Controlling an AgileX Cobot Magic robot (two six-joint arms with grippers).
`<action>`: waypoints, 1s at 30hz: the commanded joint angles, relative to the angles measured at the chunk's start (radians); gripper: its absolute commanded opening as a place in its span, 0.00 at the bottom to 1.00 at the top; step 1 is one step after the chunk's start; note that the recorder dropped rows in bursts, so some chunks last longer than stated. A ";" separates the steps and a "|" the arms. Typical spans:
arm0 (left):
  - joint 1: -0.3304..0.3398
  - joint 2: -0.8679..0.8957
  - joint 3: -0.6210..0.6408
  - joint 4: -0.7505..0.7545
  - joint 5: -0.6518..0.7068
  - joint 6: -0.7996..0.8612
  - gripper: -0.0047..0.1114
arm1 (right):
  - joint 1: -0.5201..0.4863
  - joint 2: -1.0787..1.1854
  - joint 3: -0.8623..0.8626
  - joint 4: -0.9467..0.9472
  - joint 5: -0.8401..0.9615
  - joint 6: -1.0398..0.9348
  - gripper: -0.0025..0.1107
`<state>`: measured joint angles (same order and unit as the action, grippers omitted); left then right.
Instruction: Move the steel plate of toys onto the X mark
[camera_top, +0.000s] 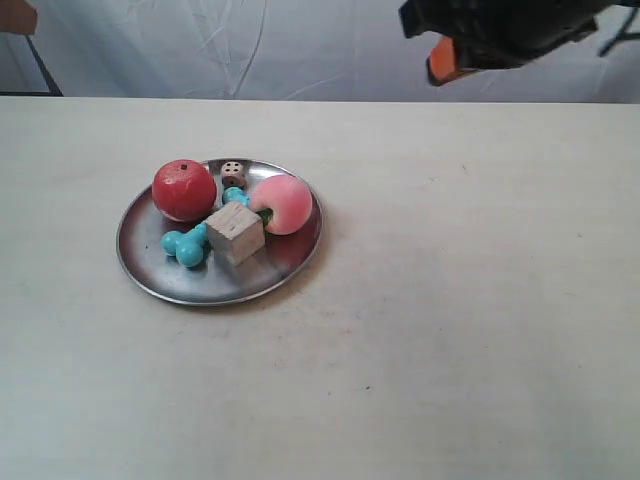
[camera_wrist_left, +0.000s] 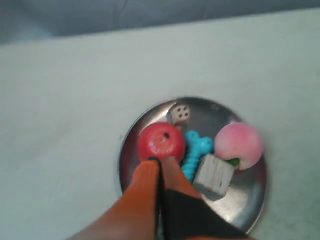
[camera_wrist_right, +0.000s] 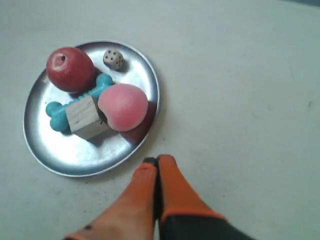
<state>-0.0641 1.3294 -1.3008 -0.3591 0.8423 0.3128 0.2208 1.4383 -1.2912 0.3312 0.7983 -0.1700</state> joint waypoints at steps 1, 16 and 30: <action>-0.058 -0.322 0.330 -0.156 -0.350 0.151 0.04 | 0.030 -0.277 0.327 -0.019 -0.270 -0.014 0.02; -0.058 -0.598 0.676 -0.095 -0.458 0.155 0.04 | 0.060 -0.622 0.817 0.013 -0.494 -0.012 0.02; -0.058 -0.598 0.676 -0.094 -0.461 0.157 0.04 | 0.058 -0.775 0.817 0.001 -0.488 -0.016 0.02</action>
<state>-0.1185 0.7377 -0.6271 -0.4539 0.3868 0.4674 0.2769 0.7424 -0.4780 0.3459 0.3131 -0.1774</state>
